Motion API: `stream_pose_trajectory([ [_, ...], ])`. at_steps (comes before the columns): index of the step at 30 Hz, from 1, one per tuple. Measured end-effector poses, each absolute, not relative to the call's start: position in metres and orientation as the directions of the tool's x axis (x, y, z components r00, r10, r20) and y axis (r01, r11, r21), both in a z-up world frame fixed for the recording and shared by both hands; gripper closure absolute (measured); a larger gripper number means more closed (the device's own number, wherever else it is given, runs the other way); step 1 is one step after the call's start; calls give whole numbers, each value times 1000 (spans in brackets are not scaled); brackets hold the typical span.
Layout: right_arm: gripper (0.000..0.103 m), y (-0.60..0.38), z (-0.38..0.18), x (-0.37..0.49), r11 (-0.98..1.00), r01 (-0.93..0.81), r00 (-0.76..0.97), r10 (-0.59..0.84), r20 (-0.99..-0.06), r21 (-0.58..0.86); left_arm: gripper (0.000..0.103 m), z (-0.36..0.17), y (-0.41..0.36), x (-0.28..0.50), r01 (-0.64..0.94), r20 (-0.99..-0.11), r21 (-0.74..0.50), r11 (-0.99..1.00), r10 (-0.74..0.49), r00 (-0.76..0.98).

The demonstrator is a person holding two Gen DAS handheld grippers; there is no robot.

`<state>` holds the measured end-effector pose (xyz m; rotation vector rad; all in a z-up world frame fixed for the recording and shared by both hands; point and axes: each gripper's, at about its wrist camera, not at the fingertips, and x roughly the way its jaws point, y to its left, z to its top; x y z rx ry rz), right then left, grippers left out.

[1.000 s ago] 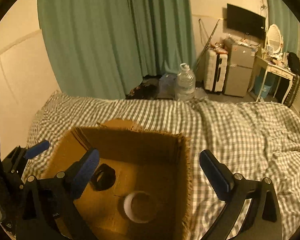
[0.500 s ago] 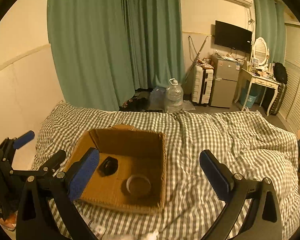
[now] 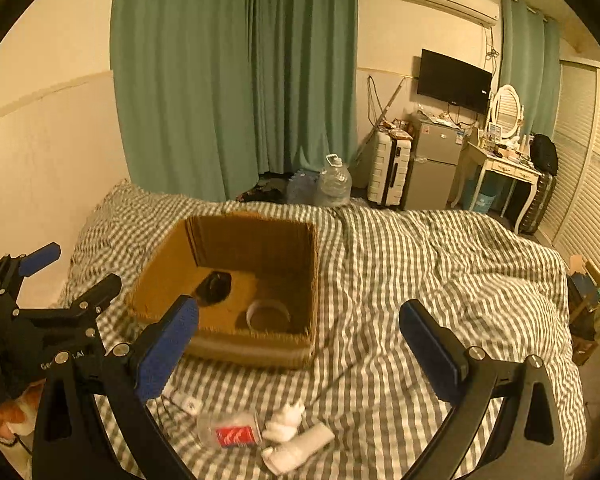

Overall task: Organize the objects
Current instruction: 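Grasp the clear swab cup with the left tool while the right tool grasps the white bottle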

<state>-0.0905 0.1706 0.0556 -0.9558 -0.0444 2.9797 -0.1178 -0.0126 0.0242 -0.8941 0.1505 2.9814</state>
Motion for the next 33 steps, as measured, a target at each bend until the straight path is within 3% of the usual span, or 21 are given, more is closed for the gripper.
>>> stream_pose_trajectory([
  [10, 3, 159, -34, -74, -992, 47, -710, 47, -702, -114, 0, -51, -10, -101, -73, -635, 55, -996, 22, -772],
  [21, 3, 196, -136, -94, -995, -4, -542, 88, -836, -103, 0, -133, 42, -100, -228, -750, 59, -972, 107, -653],
  [33, 4, 215, -161, -103, -999, -37, -477, 37, -878, -22, 0, -190, 83, -114, -405, -815, 97, -909, 161, -557],
])
